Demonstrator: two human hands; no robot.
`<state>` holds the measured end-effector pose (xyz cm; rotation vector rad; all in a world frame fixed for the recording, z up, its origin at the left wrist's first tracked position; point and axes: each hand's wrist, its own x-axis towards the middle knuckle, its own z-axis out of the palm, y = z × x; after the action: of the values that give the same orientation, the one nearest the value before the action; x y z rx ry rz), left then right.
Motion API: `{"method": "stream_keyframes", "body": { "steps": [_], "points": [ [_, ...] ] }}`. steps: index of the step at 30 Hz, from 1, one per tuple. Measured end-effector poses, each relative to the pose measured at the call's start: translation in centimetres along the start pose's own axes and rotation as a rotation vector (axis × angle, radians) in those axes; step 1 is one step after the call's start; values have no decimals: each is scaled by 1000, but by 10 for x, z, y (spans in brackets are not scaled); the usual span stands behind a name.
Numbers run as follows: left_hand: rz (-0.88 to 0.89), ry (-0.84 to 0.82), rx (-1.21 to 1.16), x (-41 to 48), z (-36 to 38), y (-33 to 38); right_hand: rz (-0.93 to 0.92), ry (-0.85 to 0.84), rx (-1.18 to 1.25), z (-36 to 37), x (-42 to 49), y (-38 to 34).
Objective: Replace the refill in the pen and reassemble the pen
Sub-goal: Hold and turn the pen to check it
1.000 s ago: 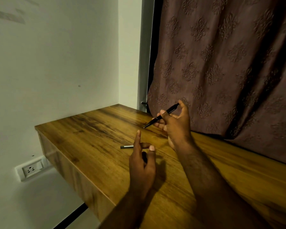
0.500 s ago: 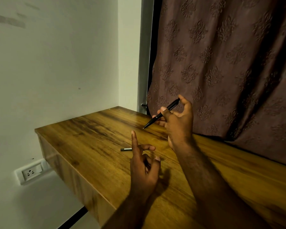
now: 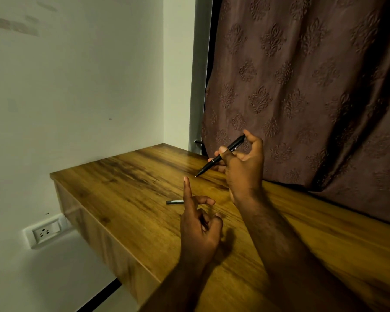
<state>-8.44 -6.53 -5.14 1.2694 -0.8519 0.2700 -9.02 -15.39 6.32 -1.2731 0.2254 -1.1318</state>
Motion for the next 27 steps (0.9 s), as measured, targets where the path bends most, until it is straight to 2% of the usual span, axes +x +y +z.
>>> {"method": "stream_keyframes", "body": {
  "steps": [4,18,27],
  "points": [
    [-3,-15,2,0,0,-1,53,-30,34,0,-1,-1],
    [-32,-8,-31,1,0,-2,57,-20,10,-1,0,4],
    [-24,-1,-51,1,-1,-1,80,-10,85,-3,1,4]
  ]
}}
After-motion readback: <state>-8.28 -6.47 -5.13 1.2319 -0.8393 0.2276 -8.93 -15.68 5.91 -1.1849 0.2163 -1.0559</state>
